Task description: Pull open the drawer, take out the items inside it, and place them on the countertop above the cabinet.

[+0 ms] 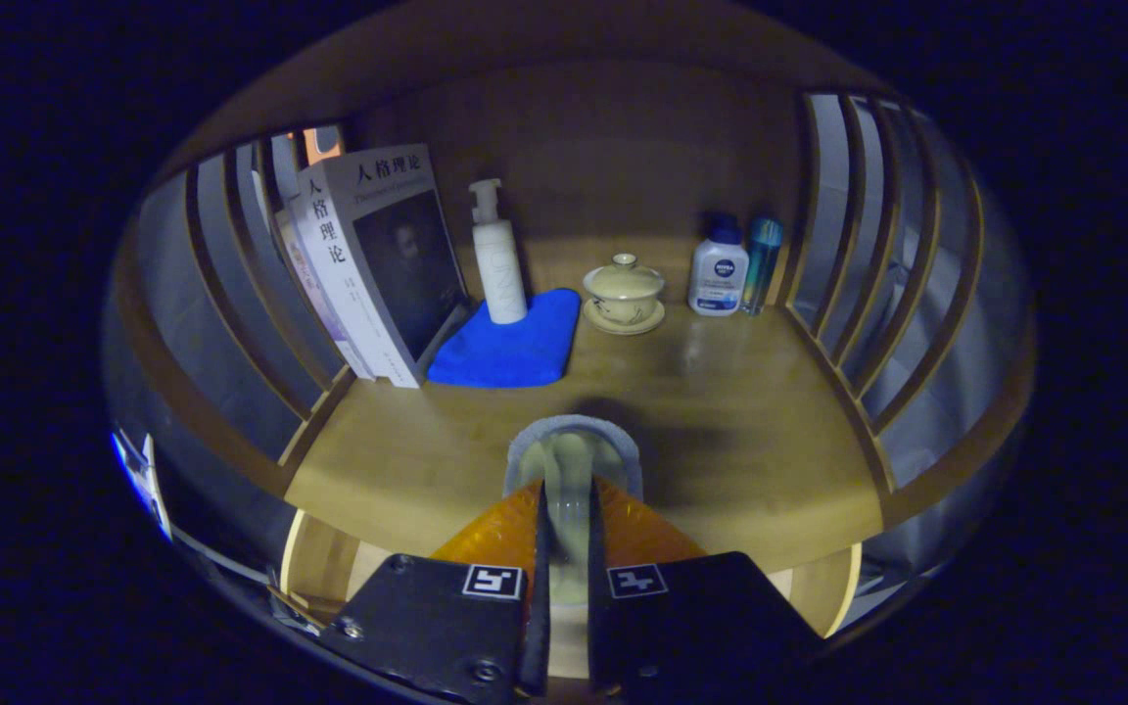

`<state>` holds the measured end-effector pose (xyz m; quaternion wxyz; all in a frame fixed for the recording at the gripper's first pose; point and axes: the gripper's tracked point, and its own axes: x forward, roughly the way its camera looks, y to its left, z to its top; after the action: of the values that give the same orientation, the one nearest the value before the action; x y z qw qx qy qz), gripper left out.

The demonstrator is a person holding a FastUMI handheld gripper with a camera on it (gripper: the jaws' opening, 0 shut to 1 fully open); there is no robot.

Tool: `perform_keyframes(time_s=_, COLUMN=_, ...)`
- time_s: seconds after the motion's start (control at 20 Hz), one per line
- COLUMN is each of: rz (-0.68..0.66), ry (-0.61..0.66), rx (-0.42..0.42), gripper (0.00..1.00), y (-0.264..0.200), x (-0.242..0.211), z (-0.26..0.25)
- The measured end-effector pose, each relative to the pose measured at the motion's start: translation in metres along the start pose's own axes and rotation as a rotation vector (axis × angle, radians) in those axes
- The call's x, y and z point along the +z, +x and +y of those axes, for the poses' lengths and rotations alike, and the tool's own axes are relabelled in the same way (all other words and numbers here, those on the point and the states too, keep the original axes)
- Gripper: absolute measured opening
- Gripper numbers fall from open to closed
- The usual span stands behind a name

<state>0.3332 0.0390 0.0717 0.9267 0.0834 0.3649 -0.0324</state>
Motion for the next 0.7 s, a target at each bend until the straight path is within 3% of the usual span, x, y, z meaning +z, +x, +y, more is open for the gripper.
perform_keyframes(time_s=0.45, rz=-0.051, ry=0.024, rx=0.051, gripper=0.19, y=0.025, x=0.010, z=0.002)
perform_keyframes(time_s=0.7, rz=-0.066, ry=-0.029, rx=0.030, gripper=0.19, y=0.028, x=0.009, z=0.005)
